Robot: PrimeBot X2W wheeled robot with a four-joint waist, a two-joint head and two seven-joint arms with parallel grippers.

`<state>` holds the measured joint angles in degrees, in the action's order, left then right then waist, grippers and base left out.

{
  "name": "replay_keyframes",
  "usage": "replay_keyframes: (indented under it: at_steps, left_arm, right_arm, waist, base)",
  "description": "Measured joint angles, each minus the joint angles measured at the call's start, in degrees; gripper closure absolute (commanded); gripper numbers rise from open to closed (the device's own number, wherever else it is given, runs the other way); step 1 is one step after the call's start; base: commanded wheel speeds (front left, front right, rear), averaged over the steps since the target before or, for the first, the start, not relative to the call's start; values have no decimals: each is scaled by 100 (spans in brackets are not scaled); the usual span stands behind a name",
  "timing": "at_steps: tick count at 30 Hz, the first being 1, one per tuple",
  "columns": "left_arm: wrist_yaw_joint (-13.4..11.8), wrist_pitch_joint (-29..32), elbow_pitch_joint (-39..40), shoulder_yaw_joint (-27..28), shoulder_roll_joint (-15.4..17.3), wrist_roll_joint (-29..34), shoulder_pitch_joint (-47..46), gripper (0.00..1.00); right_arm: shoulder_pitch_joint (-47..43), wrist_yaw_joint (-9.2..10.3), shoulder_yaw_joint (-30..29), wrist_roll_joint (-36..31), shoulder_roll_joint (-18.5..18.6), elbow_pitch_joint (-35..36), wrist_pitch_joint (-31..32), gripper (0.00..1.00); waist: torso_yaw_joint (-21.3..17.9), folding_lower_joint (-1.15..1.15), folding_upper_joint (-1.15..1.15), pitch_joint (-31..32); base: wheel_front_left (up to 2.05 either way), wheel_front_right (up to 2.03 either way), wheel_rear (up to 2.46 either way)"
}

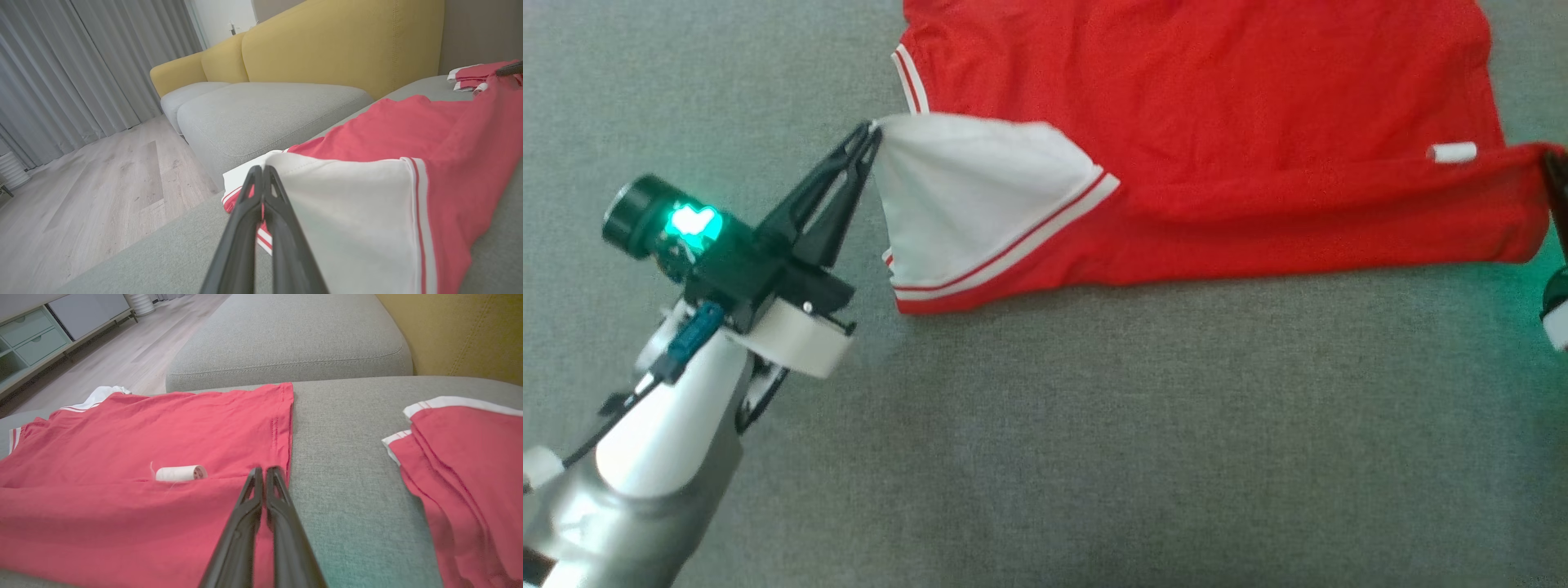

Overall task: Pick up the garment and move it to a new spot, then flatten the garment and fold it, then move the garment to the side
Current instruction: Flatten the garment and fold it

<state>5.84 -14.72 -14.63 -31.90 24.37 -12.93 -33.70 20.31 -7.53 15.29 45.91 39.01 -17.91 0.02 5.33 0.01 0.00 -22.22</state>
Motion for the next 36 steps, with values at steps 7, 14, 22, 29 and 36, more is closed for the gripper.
replay_keyframes:
  at_steps: [7,14,22,29,36]
  left_arm:
    - [73,0,-232,45,-31,253,-339,100]
    - [79,0,-413,75,-144,499,-589,100]
    - [-38,-1,-886,267,-411,558,-620,0]
    - [-227,1,-937,709,-924,-253,283,0]
    - [-242,546,-1051,595,-1237,-803,1544,0]
  right_arm:
    - [405,0,99,-71,-54,-266,-32,100]
    - [687,0,250,-107,-115,-490,-148,100]
    - [857,0,303,-104,-299,-798,-420,0]
    - [749,0,312,-45,-437,-839,-810,0]
    - [236,0,242,1,-486,-814,-959,0]
  waist:
    - [-4,0,0,-164]
    - [-2,0,0,-293]
    - [-13,0,0,-253]
    - [-65,-2,0,120]
    - [-103,-2,0,426]
  base:
    - [0,0,0]
    - [0,0,0]
    - [0,0,0]
    - [0,0,0]
    - [0,0,0]
